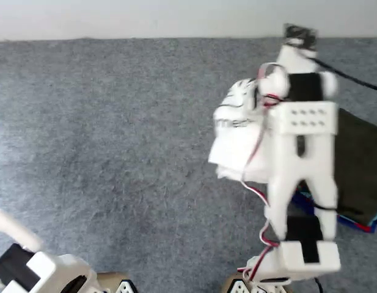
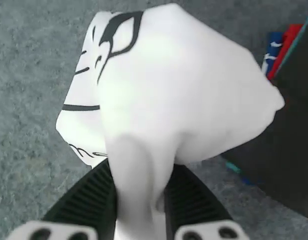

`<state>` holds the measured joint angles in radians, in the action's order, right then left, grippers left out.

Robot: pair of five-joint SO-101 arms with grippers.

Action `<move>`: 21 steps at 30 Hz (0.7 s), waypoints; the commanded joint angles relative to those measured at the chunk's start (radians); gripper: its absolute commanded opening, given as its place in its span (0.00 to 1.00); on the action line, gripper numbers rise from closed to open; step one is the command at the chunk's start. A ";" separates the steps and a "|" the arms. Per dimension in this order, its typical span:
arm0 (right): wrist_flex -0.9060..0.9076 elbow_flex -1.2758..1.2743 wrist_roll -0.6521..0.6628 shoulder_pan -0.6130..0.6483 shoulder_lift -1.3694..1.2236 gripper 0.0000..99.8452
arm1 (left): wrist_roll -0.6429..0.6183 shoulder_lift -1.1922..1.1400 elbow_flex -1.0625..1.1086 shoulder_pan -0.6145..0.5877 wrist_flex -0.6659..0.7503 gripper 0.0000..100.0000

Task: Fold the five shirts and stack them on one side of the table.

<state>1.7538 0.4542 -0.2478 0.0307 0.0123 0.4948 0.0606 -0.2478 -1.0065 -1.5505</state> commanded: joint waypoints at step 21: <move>-0.124 0.032 0.473 -0.598 -0.242 0.01 | 0.003 0.032 -0.005 0.057 0.009 0.02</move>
<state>1.6955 0.4542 0.1511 -0.5079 -0.2102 0.4948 0.0606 -0.2478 -0.9666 -1.5505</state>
